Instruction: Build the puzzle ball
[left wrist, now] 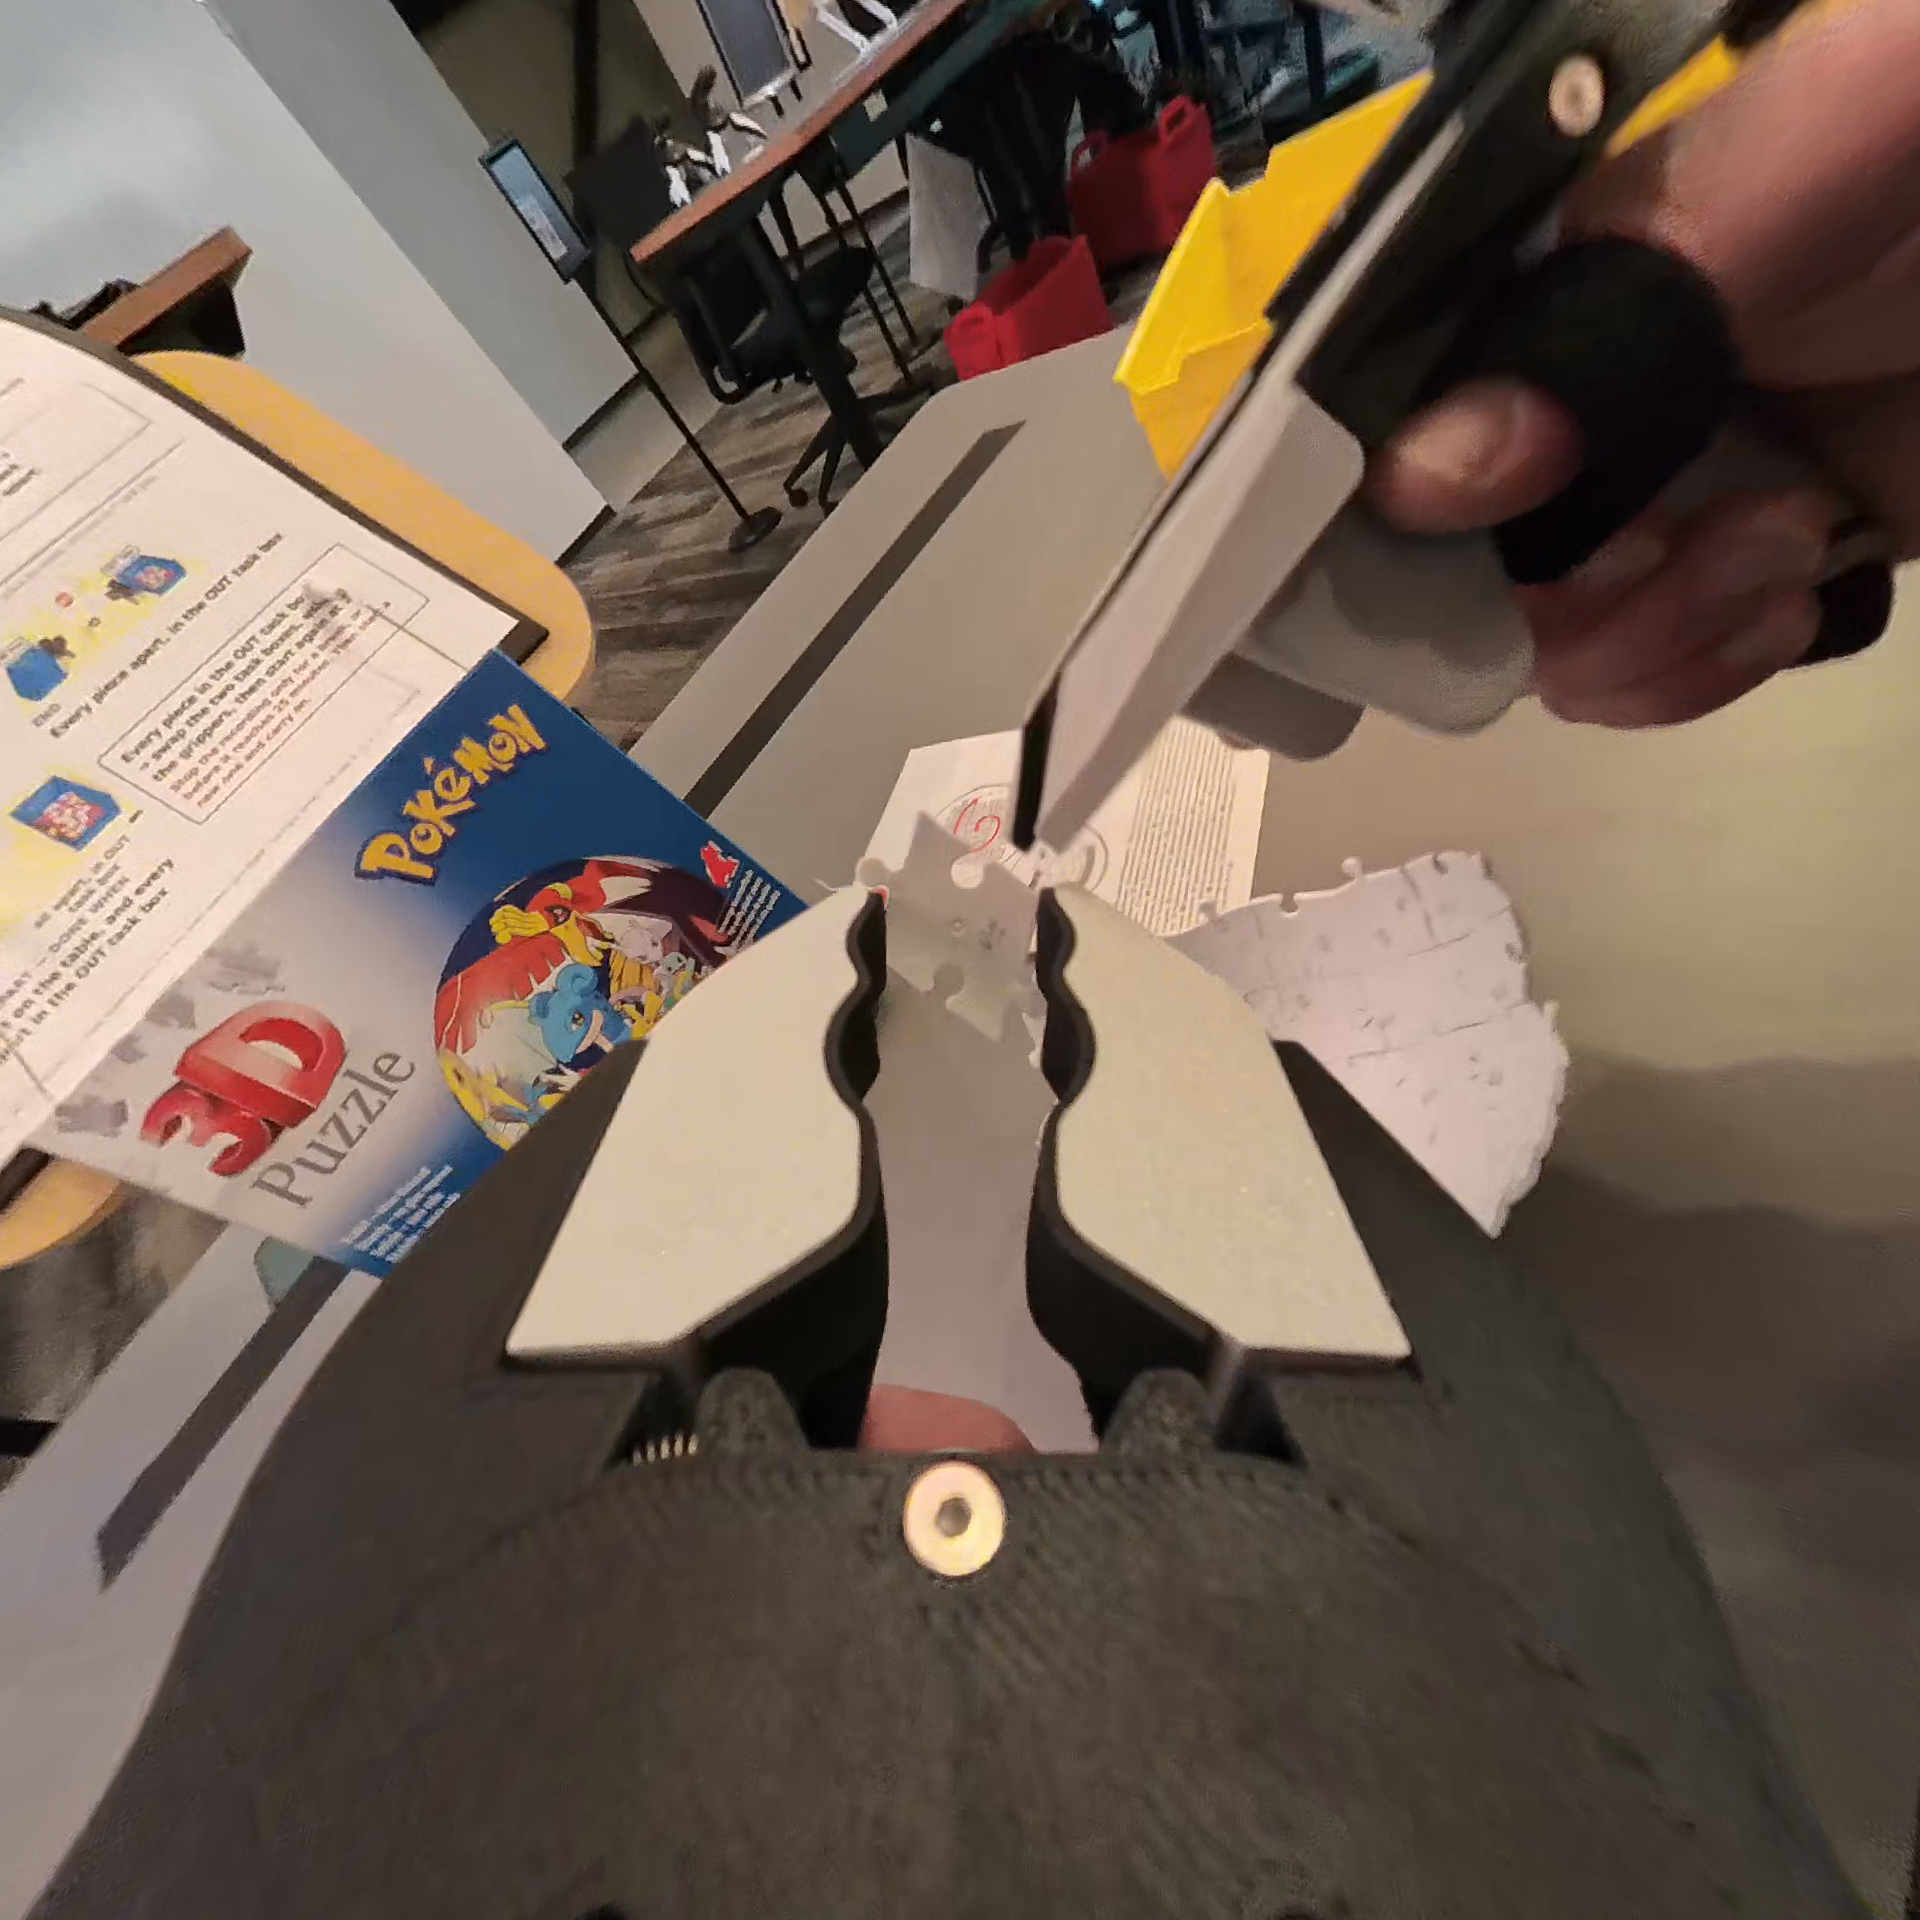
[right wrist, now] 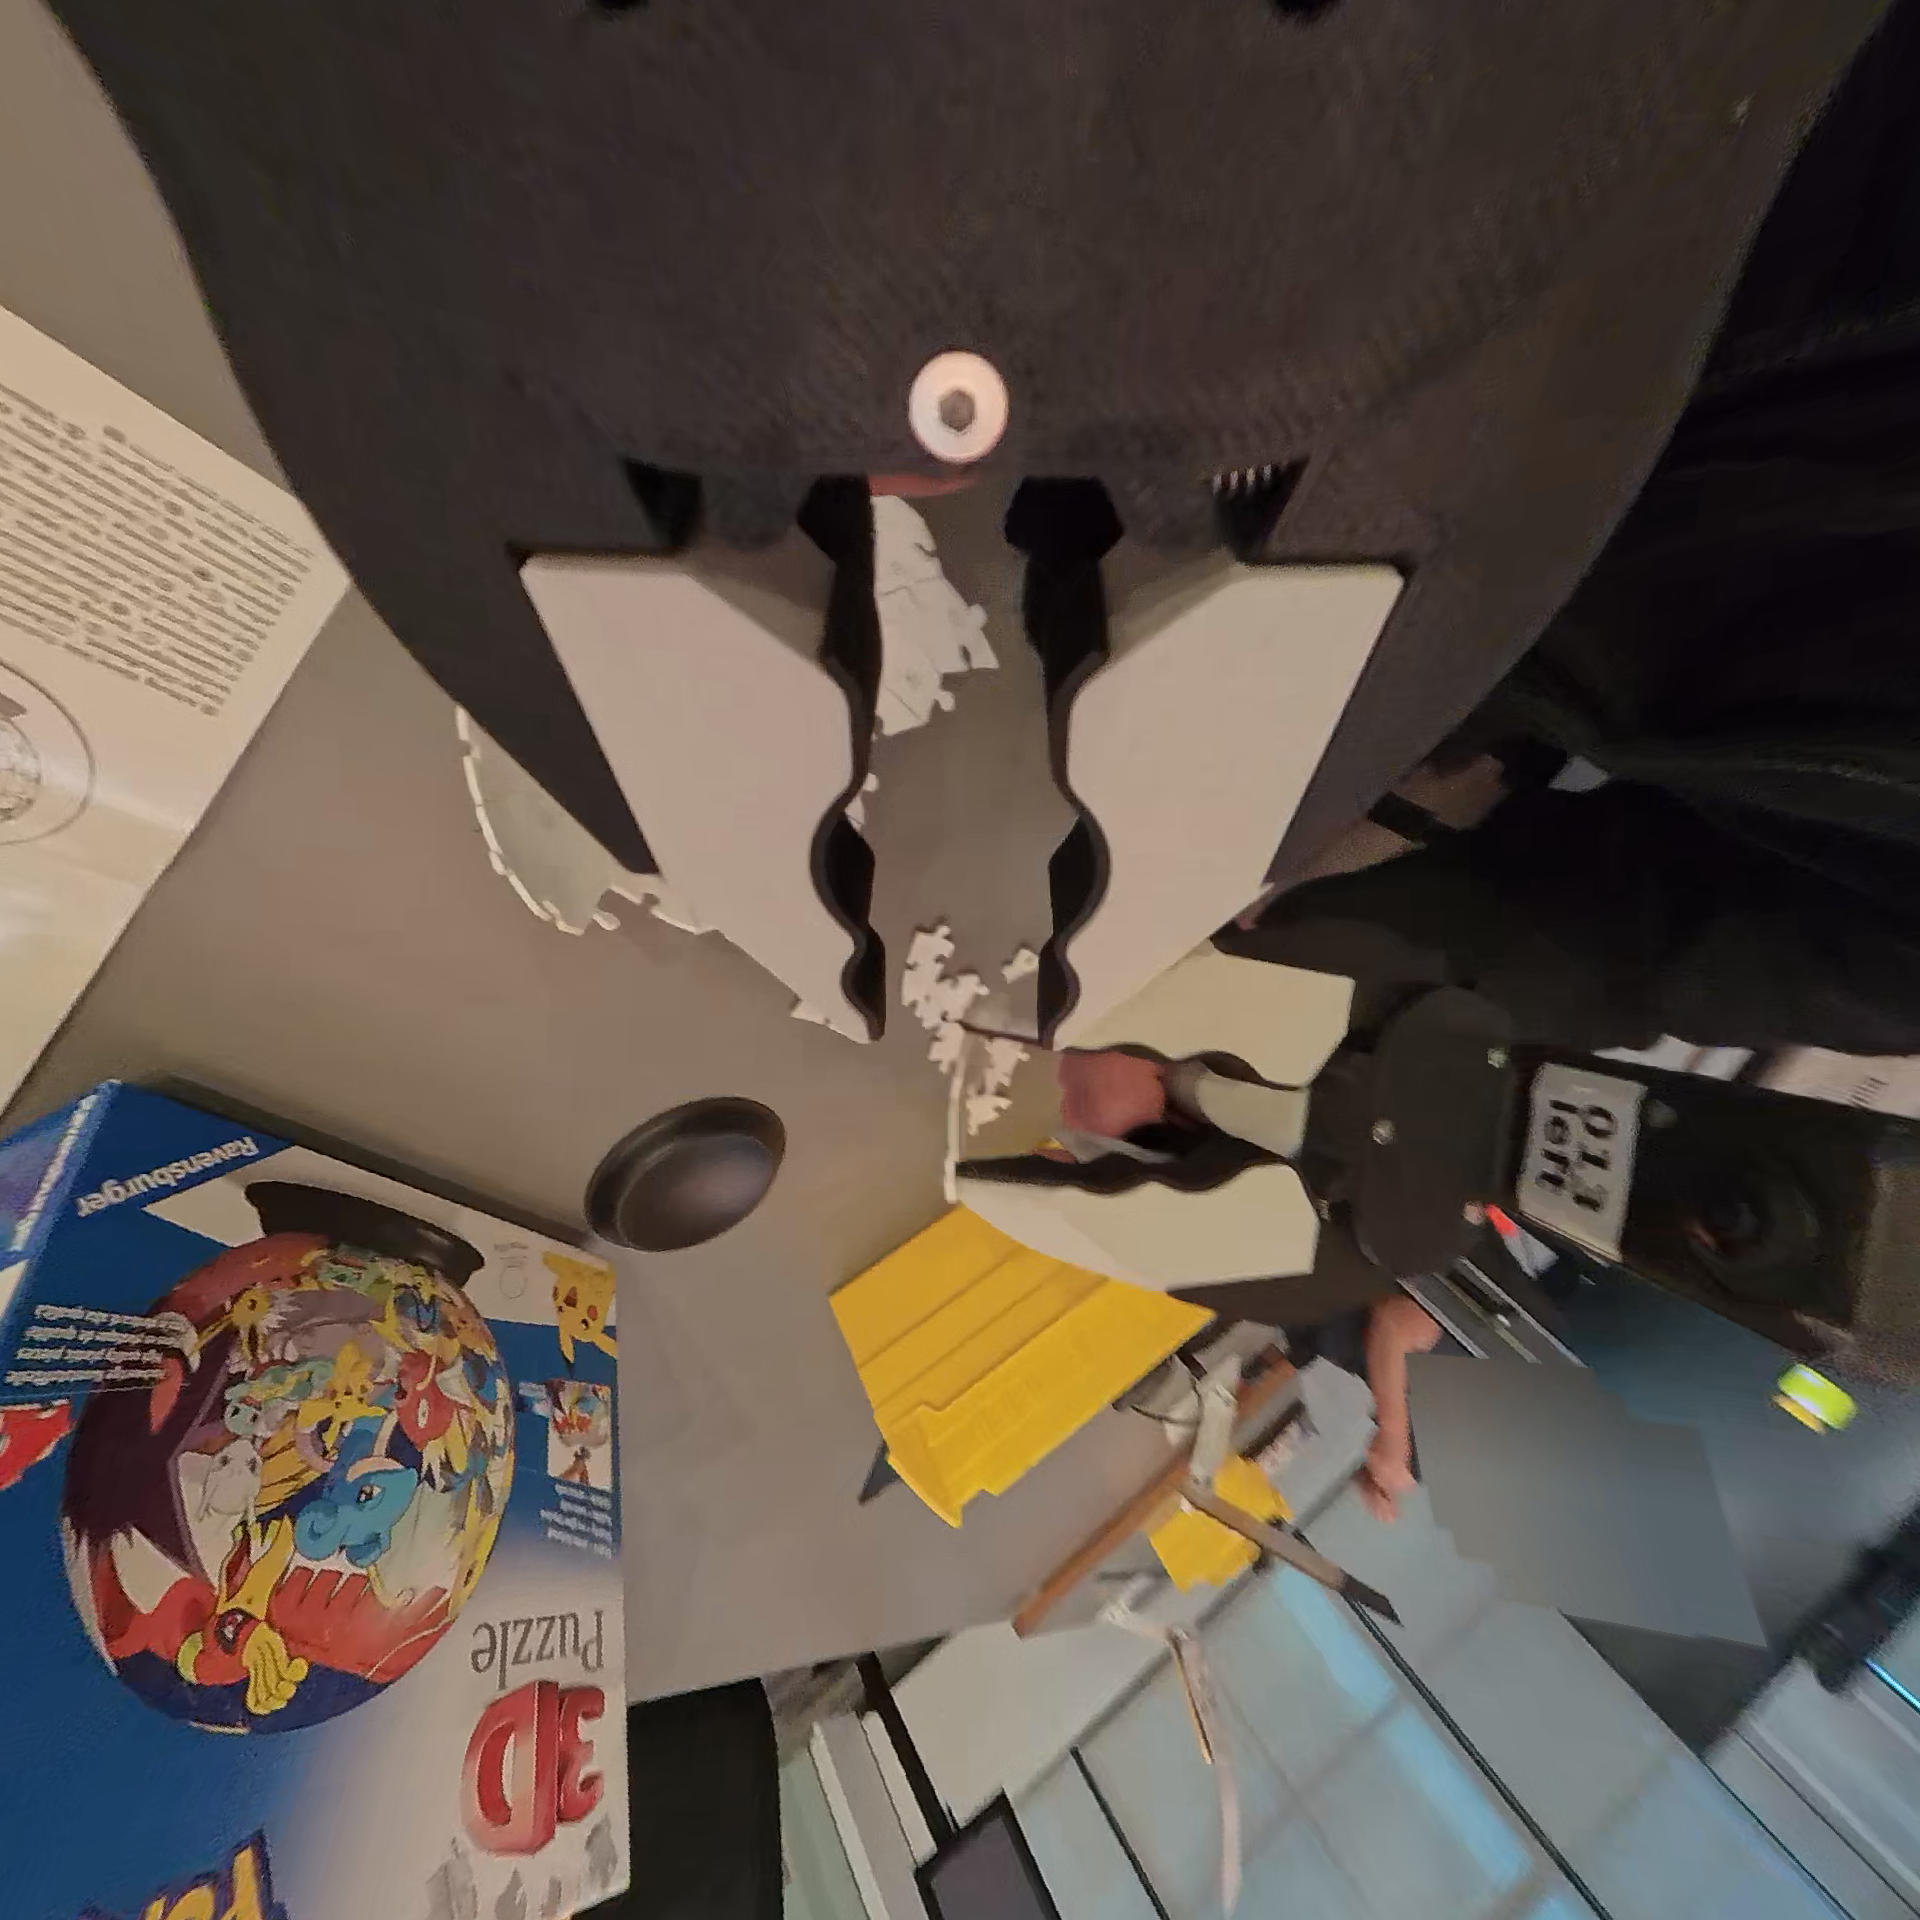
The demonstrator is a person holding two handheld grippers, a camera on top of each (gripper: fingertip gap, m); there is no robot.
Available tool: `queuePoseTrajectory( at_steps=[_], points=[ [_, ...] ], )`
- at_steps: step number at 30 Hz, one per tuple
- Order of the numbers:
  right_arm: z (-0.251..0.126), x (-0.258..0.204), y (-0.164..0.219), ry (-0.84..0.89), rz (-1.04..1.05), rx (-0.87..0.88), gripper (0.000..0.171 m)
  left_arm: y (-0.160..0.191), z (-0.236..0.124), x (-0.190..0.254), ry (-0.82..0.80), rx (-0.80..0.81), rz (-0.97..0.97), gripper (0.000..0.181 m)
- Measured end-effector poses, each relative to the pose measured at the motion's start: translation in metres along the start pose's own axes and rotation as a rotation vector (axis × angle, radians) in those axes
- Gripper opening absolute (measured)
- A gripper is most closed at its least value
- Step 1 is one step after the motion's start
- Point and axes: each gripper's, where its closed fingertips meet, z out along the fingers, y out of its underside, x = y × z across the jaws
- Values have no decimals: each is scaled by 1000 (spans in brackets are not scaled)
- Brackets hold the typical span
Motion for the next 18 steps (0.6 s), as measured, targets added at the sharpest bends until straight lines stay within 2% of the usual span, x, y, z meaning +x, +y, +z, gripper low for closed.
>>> queuePoseTrajectory(
  at_steps=[3,7,10,11,13,16,18],
  points=[
    [-5,-1,-6,-29,23,26,27,-2,4,5,0,5,54,27],
    [2,2,4,-17,19,-25,23,-10,11,13,6,25,82,27],
    [0,9,4,13,0,-26,0,-14,17,17,12,38,92,27],
    [-1,11,4,11,-4,-32,0,-14,19,18,18,41,94,27],
    [-6,14,3,9,-11,-38,0,-15,22,19,35,46,85,39],
    [-14,25,1,25,-38,-69,0,-3,29,14,96,-29,60,56],
    [-21,41,5,71,-78,-135,0,9,33,4,149,-76,-22,60]
  ],
)
